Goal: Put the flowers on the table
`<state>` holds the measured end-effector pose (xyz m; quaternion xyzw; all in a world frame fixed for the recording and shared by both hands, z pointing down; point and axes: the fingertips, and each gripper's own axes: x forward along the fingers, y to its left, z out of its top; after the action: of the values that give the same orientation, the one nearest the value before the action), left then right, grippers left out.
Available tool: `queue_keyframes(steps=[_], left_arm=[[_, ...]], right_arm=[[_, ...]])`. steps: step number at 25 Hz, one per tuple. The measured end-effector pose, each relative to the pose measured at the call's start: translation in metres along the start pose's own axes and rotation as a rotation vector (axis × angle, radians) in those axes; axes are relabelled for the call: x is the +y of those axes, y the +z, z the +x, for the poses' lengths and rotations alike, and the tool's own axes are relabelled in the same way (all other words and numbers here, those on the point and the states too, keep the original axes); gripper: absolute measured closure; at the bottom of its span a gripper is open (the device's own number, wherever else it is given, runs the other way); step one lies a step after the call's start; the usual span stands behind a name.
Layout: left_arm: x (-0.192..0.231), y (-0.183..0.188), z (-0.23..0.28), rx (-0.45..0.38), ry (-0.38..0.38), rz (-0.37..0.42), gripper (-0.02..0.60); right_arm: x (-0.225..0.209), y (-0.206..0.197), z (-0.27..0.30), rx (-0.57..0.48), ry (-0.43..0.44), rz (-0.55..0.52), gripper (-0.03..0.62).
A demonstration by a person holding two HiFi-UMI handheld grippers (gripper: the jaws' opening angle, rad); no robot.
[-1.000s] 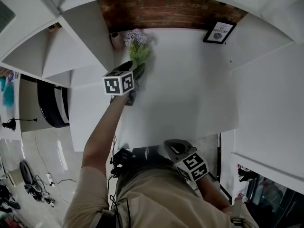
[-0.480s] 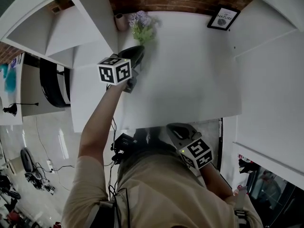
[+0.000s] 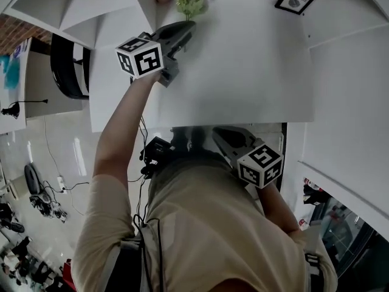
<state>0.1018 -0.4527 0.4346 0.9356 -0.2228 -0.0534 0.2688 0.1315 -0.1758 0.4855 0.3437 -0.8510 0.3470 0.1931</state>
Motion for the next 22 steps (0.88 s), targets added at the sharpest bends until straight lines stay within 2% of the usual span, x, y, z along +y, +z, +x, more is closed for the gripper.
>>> queue_keyframes(steps=[3, 5, 9, 11, 15, 22], left_arm=[[-0.007, -0.007, -0.012, 0.007, 0.001, -0.003, 0.572], [-0.014, -0.015, -0.021, 0.025, -0.006, 0.010, 0.572], [-0.045, -0.019, -0.035, 0.039, -0.125, 0.033, 0.572], [-0.053, -0.018, -0.041, 0.041, -0.139, 0.055, 0.572], [-0.055, -0.021, -0.054, 0.057, -0.098, 0.074, 0.572], [-0.059, -0.025, -0.075, 0.063, -0.014, 0.127, 0.572]], right_arm=[[0.006, -0.003, 0.008, 0.020, 0.030, -0.022, 0.572], [0.012, 0.004, 0.009, -0.014, 0.065, -0.007, 0.572], [0.017, 0.032, 0.006, -0.139, 0.174, 0.144, 0.572], [0.016, 0.042, 0.005, -0.174, 0.199, 0.176, 0.572], [0.016, 0.051, 0.007, -0.198, 0.196, 0.139, 0.572], [0.012, 0.062, 0.011, -0.253, 0.187, 0.178, 0.572]])
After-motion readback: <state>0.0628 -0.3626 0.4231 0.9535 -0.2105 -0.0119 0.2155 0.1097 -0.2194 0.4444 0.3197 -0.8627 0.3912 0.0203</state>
